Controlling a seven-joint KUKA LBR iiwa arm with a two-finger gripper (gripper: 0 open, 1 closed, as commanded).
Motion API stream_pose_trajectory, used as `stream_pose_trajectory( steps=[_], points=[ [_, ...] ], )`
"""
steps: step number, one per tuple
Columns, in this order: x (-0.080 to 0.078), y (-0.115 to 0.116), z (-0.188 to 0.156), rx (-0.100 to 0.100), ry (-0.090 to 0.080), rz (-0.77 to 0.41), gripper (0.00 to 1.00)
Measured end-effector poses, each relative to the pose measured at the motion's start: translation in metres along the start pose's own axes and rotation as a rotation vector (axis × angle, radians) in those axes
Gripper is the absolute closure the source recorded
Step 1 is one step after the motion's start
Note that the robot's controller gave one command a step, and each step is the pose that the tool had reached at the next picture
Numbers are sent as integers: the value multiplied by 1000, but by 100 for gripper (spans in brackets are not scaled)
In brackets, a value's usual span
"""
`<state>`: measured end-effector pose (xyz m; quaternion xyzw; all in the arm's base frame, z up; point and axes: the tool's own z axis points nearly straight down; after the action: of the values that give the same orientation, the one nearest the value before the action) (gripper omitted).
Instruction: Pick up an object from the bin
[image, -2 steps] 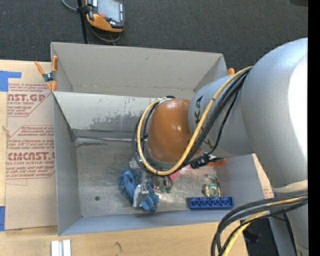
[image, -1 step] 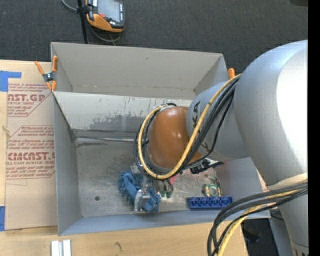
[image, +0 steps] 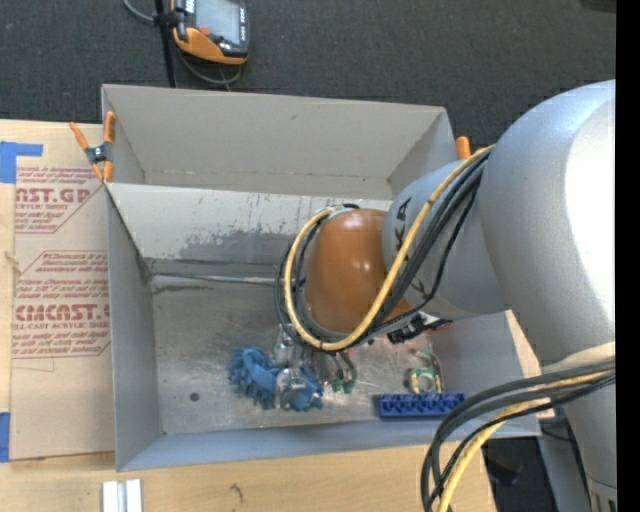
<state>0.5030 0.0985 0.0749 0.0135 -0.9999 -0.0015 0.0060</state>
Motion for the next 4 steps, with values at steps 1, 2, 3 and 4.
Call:
stream_pose_trajectory(
  steps=[1,2,3,4],
  points=[
    [0,0,0,0,0,0,100],
    [0,0,-1,0,-1,0,100],
    [-1,-10,-48,1,-4,15,100],
    [-1,-13,-107,4,-8,2,100]
  ],
)
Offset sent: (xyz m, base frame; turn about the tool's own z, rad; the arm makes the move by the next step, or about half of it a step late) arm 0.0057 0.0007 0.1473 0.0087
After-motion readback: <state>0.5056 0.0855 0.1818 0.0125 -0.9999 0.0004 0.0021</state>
